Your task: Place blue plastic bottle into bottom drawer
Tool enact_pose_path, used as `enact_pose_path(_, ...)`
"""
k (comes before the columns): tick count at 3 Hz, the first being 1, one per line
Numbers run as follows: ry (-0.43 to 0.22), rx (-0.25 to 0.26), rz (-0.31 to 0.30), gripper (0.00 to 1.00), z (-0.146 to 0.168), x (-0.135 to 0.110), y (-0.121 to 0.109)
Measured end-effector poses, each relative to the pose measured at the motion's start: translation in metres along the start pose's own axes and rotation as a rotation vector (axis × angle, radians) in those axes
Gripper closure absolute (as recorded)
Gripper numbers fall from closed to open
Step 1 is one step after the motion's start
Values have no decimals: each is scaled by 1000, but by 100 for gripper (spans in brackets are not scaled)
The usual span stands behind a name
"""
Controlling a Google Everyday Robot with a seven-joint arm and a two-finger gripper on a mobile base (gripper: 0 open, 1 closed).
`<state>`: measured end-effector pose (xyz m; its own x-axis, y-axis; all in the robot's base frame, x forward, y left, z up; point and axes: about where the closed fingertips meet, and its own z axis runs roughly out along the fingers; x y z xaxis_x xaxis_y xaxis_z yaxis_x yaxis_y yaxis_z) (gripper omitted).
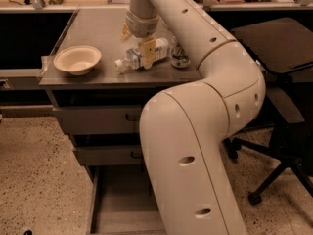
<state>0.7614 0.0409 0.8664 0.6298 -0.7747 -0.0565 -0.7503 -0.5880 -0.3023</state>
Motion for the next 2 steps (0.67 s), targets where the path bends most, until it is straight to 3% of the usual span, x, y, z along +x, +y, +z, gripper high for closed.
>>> enact_pose_path(1, 40, -19, 1, 44, 7, 8, -4)
enact_pose_path(2, 53, -60, 8, 47, 24, 15, 0)
